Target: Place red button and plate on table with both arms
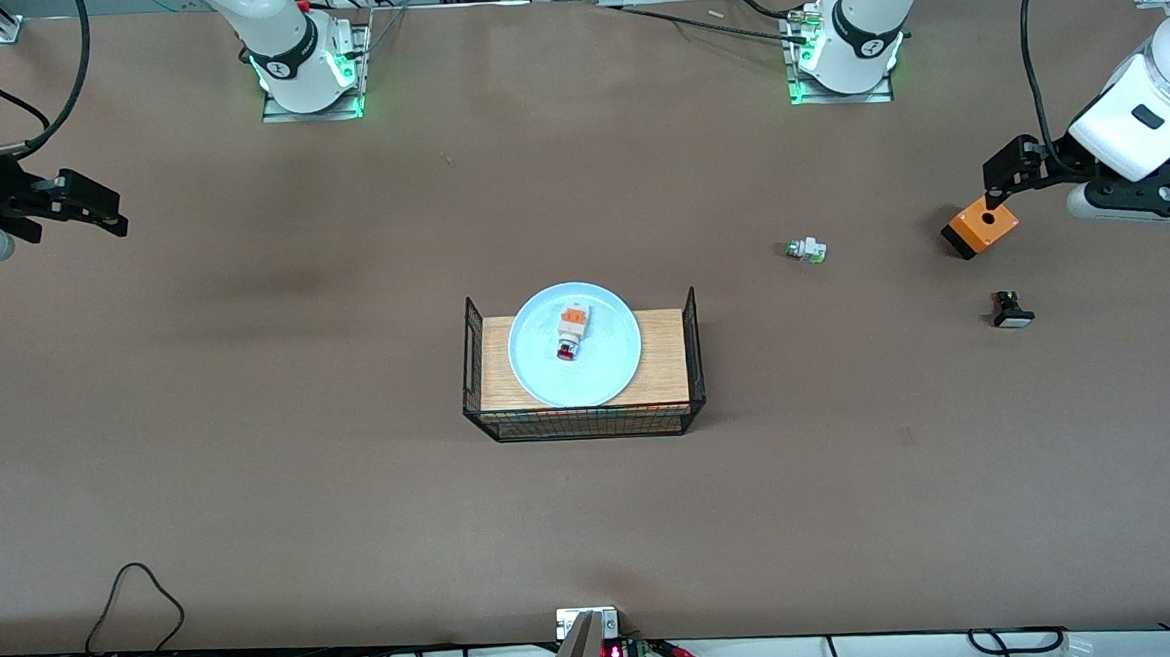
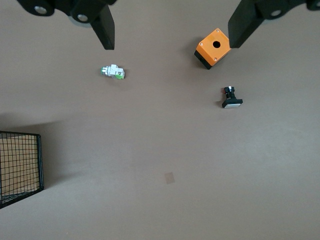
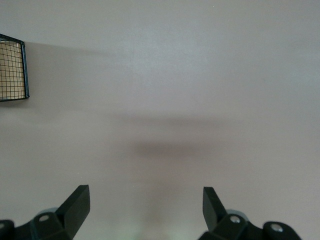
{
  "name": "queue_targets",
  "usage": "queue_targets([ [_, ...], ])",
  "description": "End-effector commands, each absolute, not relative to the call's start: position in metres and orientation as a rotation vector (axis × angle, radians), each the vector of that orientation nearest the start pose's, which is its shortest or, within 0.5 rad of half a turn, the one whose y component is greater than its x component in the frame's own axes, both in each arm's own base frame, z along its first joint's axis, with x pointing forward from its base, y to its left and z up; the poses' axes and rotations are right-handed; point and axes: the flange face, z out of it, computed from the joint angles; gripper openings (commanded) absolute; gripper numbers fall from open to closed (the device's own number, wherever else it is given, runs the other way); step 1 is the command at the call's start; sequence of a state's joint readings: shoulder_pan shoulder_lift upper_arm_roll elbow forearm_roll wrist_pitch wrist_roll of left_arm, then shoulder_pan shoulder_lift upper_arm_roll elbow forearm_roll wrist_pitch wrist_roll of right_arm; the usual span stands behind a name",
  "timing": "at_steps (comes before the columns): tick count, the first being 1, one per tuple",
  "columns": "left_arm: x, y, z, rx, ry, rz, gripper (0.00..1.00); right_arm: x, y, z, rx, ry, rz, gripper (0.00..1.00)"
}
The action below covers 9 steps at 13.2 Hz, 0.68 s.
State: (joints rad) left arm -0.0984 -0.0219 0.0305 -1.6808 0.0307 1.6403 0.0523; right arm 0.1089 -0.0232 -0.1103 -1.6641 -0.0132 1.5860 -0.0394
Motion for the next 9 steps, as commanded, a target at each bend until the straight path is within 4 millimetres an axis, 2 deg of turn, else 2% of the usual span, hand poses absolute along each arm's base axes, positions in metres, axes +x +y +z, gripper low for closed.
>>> queue_targets([
  [1, 0.542, -0.029, 0.596, -3.123, 0.194, 0.022, 1.0, 0.546, -0.008, 0.599, -3.163, -0.077, 0.074, 1.0],
  [4, 0.542, -0.028, 0.597, -3.123, 0.191, 0.022, 1.0, 0.546, -0.008, 0.599, -3.163, -0.077, 0.077, 1.0],
  [6, 0.541, -0.039, 0.597, -3.128, 0.219, 0.024, 1.0, 0.546, -0.007, 0.599, -3.163, -0.079, 0.077, 1.0],
  [7, 0.54, -0.055, 0.596, -3.175, 0.239, 0.028, 1.0, 0.546, -0.007, 0.599, -3.163, -0.079, 0.074, 1.0],
  [9, 0.537, -0.105, 0.587, -3.301, 0.15, 0.088, 1.0, 0.546, -0.008, 0.599, -3.163, -0.077, 0.074, 1.0],
])
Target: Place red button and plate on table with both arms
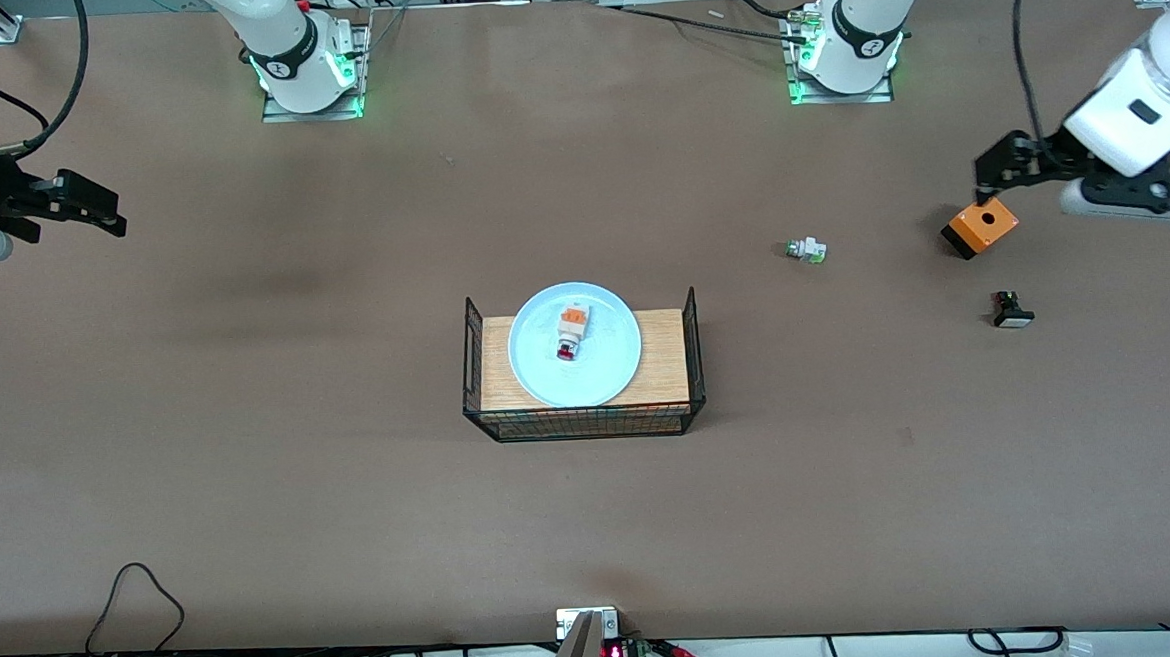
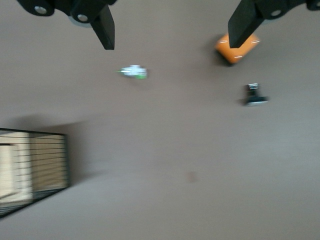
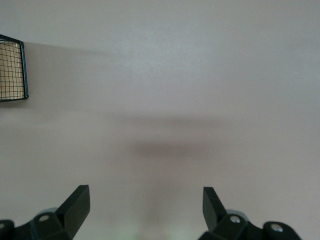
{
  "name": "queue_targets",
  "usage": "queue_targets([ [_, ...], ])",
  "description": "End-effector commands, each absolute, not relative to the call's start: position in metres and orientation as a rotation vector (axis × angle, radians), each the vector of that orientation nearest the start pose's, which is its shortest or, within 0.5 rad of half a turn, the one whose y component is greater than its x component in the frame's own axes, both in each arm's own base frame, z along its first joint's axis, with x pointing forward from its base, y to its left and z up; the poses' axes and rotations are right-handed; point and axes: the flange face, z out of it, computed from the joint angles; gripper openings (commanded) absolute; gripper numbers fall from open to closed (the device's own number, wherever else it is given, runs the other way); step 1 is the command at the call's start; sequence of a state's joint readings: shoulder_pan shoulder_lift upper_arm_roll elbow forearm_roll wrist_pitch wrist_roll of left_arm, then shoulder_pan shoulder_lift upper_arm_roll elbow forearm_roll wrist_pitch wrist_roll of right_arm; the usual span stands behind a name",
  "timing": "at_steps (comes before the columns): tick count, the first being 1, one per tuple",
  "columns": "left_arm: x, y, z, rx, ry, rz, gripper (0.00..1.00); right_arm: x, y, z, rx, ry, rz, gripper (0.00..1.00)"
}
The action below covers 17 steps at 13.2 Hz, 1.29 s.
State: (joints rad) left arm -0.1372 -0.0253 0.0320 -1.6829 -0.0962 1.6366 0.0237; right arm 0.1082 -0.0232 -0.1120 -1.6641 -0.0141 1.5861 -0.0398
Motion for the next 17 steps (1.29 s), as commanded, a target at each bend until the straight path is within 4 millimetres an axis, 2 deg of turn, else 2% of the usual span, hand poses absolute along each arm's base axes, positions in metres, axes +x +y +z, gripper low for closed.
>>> queue_targets([
  [1, 0.536, -0.149, 0.577, -3.315, 0.132, 0.126, 1.0, 0.546, -0.008, 0.599, -3.163, -0.077, 0.072, 1.0],
  [3, 0.535, -0.232, 0.578, -3.332, 0.117, 0.067, 1.0, 0.547, -0.009, 0.599, -3.164, -0.072, 0.065, 1.0],
  [6, 0.534, -0.32, 0.553, -3.392, -0.043, -0.045, 1.0, 0.551, -0.005, 0.599, -3.167, -0.085, 0.026, 1.0],
  [8, 0.533, -0.371, 0.538, -3.432, -0.157, -0.136, 1.0, 0.55, -0.004, 0.598, -3.166, -0.1, 0.04, 1.0],
  [11, 0.538, -0.441, 0.504, -3.292, -0.124, -0.308, 1.0, 0.551, -0.001, 0.6, -3.166, -0.117, 0.021, 1.0],
  [14, 0.54, -0.495, 0.461, -3.131, -0.123, -0.538, 1.0, 0.554, -0.001, 0.6, -3.162, -0.11, -0.006, 1.0],
  [17, 0.549, -0.516, 0.432, -3.193, -0.17, -0.729, 1.0, 0.554, 0.0, 0.601, -3.154, -0.094, -0.014, 1.0],
])
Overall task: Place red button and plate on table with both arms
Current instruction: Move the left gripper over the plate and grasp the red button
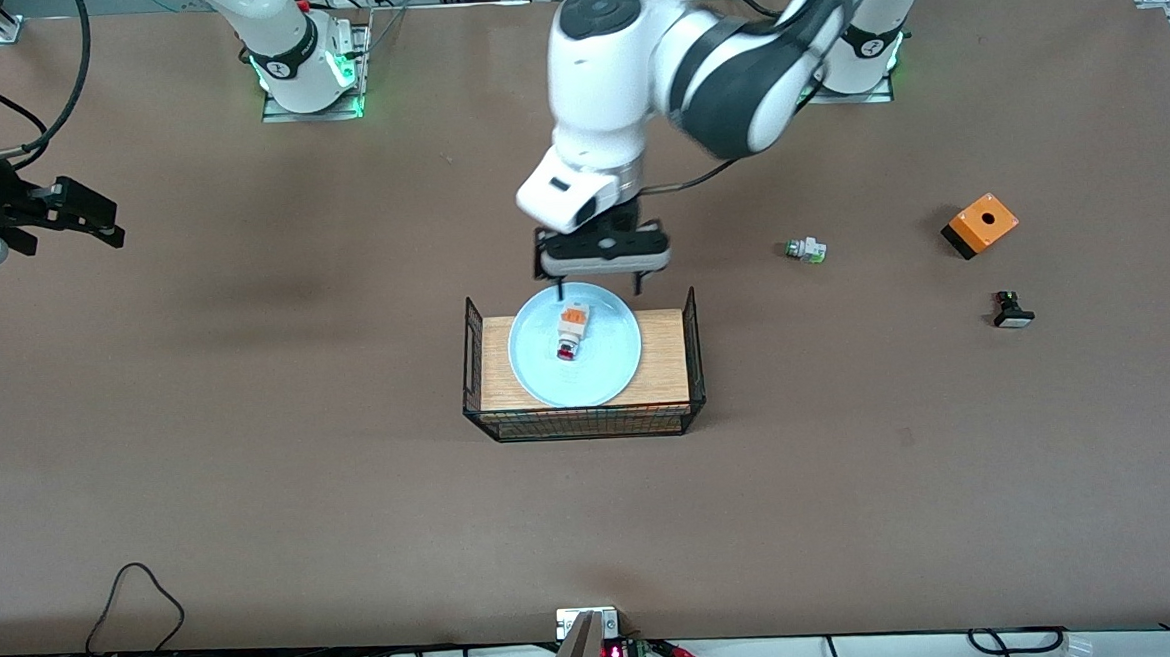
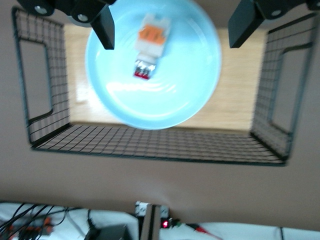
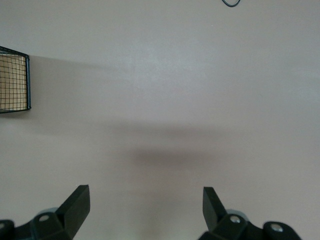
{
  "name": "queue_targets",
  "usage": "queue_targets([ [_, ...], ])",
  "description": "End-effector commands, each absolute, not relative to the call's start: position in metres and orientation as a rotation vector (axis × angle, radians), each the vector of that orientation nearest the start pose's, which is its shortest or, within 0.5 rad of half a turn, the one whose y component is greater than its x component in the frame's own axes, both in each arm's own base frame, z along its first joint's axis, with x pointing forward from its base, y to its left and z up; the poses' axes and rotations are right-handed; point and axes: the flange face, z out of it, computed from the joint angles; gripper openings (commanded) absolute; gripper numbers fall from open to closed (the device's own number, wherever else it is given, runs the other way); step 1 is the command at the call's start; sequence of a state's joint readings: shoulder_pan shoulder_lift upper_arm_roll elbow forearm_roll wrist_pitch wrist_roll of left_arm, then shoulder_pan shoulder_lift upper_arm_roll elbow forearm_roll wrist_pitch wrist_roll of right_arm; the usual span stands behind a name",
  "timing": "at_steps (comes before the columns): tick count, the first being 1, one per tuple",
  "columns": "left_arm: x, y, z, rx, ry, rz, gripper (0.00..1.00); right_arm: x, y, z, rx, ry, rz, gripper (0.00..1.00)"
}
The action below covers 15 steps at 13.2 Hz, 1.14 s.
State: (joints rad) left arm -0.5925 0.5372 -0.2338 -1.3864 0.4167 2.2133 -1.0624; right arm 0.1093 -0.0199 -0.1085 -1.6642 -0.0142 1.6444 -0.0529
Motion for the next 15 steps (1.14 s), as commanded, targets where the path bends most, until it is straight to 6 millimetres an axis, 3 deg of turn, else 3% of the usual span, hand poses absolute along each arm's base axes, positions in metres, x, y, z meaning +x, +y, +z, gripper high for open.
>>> queue_targets([
  [1, 0.55, -0.52, 0.417, -3.201, -0.158, -0.735, 1.0, 0.554, 0.001, 0.601, -3.151, -0.091, -0.019, 1.0],
  [4, 0.535, -0.525, 0.371, -3.141, -0.038, -0.682, 1.0, 0.55, 0.002, 0.603, -3.151, -0.038, -0.002, 1.0],
  [8, 0.517, -0.524, 0.335, -3.115, 0.009, -0.592, 1.0, 0.548, 0.002, 0.602, -3.154, -0.03, 0.024, 1.0],
  [9, 0.515, -0.526, 0.333, -3.12, 0.015, -0.584, 0.88, 0.548, 0.002, 0.602, -3.154, -0.028, 0.024, 1.0],
  [10, 0.512, -0.529, 0.334, -3.126, 0.019, -0.581, 0.63, 0.548, 0.002, 0.602, -3.152, -0.025, 0.022, 1.0],
  [12, 0.512, -0.529, 0.334, -3.126, 0.023, -0.58, 0.33, 0.549, -0.001, 0.602, -3.152, -0.018, 0.022, 1.0],
  [15, 0.513, -0.529, 0.343, -3.131, 0.02, -0.595, 0.21, 0.548, 0.0, 0.603, -3.152, -0.04, 0.022, 1.0],
])
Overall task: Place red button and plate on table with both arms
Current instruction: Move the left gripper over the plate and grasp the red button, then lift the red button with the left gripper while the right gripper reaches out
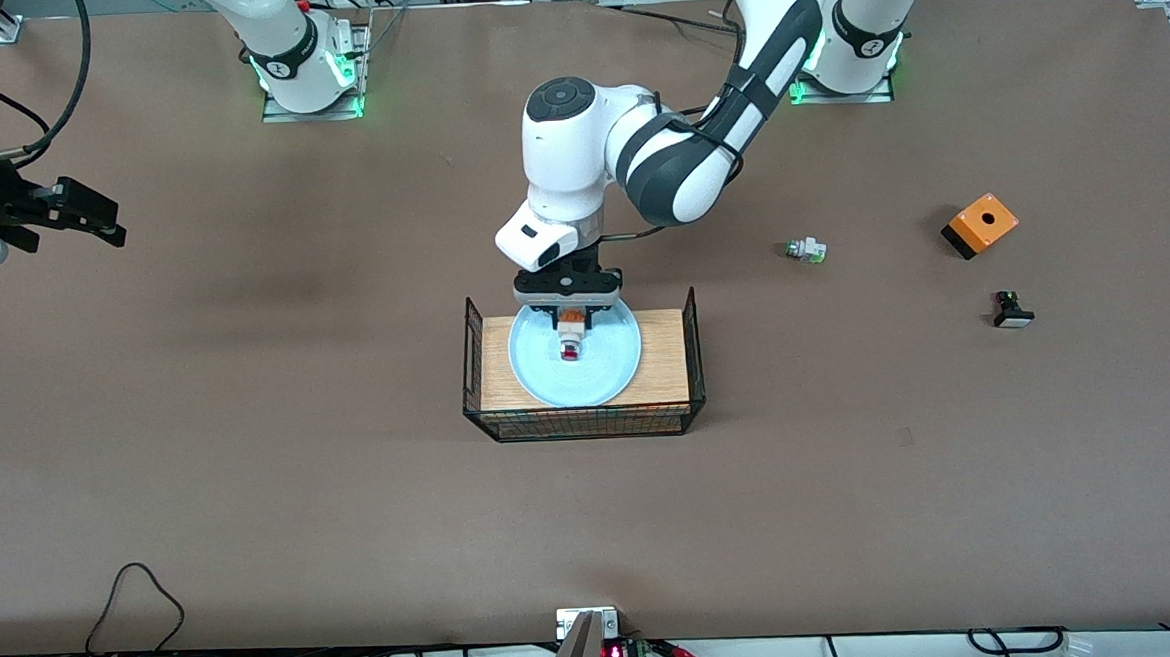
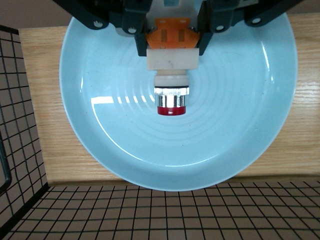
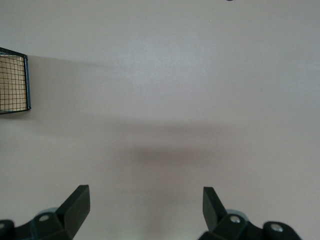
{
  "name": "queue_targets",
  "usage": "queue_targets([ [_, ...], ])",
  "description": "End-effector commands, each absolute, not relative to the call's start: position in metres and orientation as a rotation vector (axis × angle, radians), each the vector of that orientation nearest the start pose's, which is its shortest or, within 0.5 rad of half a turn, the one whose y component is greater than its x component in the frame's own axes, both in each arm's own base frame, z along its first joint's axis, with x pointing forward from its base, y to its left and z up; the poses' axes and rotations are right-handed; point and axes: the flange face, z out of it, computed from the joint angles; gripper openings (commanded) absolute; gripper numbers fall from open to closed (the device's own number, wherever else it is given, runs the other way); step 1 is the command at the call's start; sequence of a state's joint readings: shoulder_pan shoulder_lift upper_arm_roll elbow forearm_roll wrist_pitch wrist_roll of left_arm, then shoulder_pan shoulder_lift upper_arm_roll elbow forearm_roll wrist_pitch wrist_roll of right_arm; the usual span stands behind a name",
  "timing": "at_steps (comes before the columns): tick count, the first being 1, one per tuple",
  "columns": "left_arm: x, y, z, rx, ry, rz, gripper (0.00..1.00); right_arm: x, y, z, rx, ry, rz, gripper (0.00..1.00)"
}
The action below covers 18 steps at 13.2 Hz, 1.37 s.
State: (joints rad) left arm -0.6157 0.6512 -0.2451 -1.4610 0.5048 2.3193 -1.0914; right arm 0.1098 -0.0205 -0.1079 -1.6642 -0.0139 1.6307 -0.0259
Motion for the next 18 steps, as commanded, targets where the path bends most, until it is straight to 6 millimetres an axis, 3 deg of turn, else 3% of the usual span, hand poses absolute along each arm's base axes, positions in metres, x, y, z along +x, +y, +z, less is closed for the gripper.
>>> queue_targets([
  [1, 0.514, -0.527, 0.358, -3.132, 0.004, -0.618, 0.21, 0.548, 0.0, 0.603, -3.152, -0.042, 0.022, 1.0],
  [2, 0.512, -0.525, 0.381, -3.143, -0.015, -0.636, 0.21, 0.548, 0.0, 0.603, -3.152, -0.038, 0.022, 1.0],
  [6, 0.521, -0.469, 0.467, -3.079, -0.152, -0.506, 0.21, 0.548, 0.0, 0.603, -3.152, -0.04, 0.022, 1.0],
  [8, 0.544, -0.403, 0.507, -3.093, -0.127, -0.351, 0.21, 0.549, 0.0, 0.602, -3.152, -0.045, 0.022, 1.0],
  [10, 0.562, -0.331, 0.531, -3.096, -0.004, -0.178, 0.21, 0.55, -0.001, 0.602, -3.154, -0.047, 0.022, 1.0],
  [11, 0.568, -0.301, 0.532, -3.08, 0.045, -0.109, 0.22, 0.551, 0.0, 0.601, -3.154, -0.047, 0.022, 1.0],
  [13, 0.583, -0.24, 0.514, -3.037, 0.176, -0.001, 0.22, 0.551, 0.003, 0.6, -3.155, -0.033, 0.024, 1.0],
  [17, 0.604, -0.112, 0.448, -2.972, 0.568, 0.188, 0.22, 0.548, 0.008, 0.595, -3.149, 0.006, 0.072, 1.0],
  [18, 0.604, -0.085, 0.422, -2.965, 0.657, 0.209, 0.21, 0.548, 0.026, 0.593, -3.124, 0.146, 0.086, 1.0],
])
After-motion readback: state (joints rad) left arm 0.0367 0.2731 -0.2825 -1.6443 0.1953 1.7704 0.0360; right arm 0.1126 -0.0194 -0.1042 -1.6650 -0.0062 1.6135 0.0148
